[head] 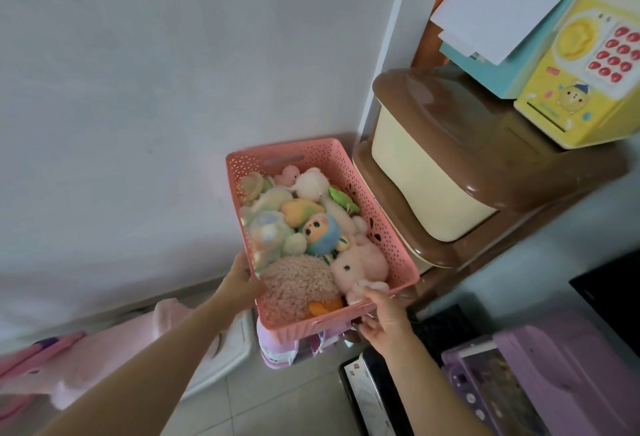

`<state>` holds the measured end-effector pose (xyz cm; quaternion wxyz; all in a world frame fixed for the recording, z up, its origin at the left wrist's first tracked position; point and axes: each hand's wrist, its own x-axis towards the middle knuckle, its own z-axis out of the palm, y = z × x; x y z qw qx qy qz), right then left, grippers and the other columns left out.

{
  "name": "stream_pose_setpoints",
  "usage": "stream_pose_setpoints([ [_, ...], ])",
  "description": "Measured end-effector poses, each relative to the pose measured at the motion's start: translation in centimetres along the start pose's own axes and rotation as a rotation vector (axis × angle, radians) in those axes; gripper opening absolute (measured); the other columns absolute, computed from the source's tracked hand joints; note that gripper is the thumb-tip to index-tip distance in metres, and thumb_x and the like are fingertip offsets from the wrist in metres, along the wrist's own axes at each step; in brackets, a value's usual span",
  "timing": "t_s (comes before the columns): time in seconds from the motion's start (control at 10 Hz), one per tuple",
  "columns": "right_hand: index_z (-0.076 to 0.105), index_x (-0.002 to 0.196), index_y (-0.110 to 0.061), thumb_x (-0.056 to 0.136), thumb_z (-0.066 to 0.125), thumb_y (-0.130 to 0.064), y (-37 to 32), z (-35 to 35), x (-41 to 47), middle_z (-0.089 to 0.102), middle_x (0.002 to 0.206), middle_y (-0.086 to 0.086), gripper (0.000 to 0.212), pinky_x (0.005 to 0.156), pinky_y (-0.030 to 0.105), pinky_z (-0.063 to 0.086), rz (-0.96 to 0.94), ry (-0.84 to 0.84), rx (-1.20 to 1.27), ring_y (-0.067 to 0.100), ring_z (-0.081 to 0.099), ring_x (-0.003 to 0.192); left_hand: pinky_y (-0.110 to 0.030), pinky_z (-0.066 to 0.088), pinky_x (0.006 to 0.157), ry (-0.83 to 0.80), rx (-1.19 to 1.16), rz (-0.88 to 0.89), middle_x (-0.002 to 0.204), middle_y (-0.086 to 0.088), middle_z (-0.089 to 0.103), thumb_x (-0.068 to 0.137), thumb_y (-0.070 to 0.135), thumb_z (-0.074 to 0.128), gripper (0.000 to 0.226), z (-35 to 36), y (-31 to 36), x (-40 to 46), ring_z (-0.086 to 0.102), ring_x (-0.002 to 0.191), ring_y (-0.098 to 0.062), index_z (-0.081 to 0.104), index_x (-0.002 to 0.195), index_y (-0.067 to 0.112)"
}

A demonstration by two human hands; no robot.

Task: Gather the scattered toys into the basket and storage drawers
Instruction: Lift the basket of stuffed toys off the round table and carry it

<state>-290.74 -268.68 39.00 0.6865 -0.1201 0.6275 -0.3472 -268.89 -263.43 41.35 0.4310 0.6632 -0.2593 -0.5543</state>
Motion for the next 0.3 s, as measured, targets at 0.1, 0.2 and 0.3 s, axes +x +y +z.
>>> stream_pose_setpoints([
  [0.1,0.033,0.139,-0.018,0.078,0.058,0.009,-0.7,0.2,-1.4,0.049,0.134,0.011,0.072,0.096,0.046,0.047,-0.423,0.235,-0.053,0.027,0.053,0.117,-0.043,0.038,0.103,0.215,0.08,-0.03,0.149,-0.016,0.028,0.085,0.015,0.065,0.09,-0.6,-0.5,-0.1,0.039,0.13,-0.033,0.002,0.149,0.018],
  [0.2,0.027,0.142,-0.024,0.086,0.049,0.005,-2.8,0.9,-4.0,0.038,0.144,0.007,0.067,0.103,0.045,0.042,-0.666,0.143,-0.192,0.024,0.043,0.129,-0.048,0.039,0.103,0.286,0.071,0.009,0.152,-0.014,0.024,0.084,0.026,0.067,0.09,-1.2,0.2,-0.3,0.037,0.132,-0.033,0.005,0.149,0.027],
  [0.3,0.027,0.143,-0.026,0.089,0.052,-0.005,-4.1,2.2,-5.2,0.037,0.145,0.002,0.063,0.101,0.04,0.043,-0.617,-0.062,-0.334,0.02,0.042,0.128,-0.036,0.043,0.092,0.341,0.078,0.068,0.148,-0.017,0.03,0.087,0.02,0.063,0.077,-1.1,1.7,-2.4,0.038,0.131,-0.031,0.016,0.149,0.021],
])
